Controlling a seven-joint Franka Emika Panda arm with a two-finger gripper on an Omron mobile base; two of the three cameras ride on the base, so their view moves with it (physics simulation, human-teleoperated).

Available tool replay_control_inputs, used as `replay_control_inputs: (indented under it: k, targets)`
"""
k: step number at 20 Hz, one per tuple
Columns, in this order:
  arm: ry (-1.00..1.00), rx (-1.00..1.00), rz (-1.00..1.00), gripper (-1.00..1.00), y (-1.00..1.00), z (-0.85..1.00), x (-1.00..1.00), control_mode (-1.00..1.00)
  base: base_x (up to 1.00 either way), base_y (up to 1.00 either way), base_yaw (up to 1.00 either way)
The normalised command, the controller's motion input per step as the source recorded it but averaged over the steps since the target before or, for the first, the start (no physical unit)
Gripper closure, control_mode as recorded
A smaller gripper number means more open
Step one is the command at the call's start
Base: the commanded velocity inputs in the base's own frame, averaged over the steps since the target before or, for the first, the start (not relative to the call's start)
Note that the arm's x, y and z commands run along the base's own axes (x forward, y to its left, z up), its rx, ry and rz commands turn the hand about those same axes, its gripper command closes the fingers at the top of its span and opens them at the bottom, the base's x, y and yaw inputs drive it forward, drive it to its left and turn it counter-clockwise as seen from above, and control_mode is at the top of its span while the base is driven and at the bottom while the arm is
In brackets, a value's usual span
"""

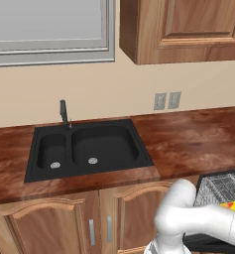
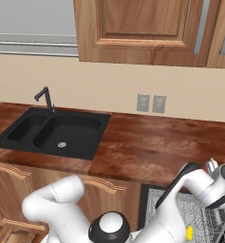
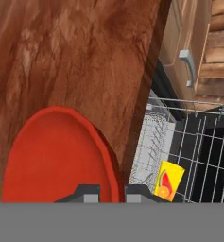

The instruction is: Pick up the cup and bowl from the counter, place them in the dishwasher, and close the dishwasher door.

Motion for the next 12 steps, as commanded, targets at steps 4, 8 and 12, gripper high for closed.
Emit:
replay_control_inputs:
  k: [4,8,12]
  targets:
    - [-0.01,-0.01,0.00,1.00,0.04,-0.33,-0.33,-1.00,0.00,0.00,0.00]
    - [-0.01,0.00,0.00,1.00,0.09,-0.48,-0.24,-1.00,0.00,0.00,0.00]
    - [-0.02,0.00,0.00,1.00,0.07,-0.43,-0.23,-1.00,0.00,0.00,0.00]
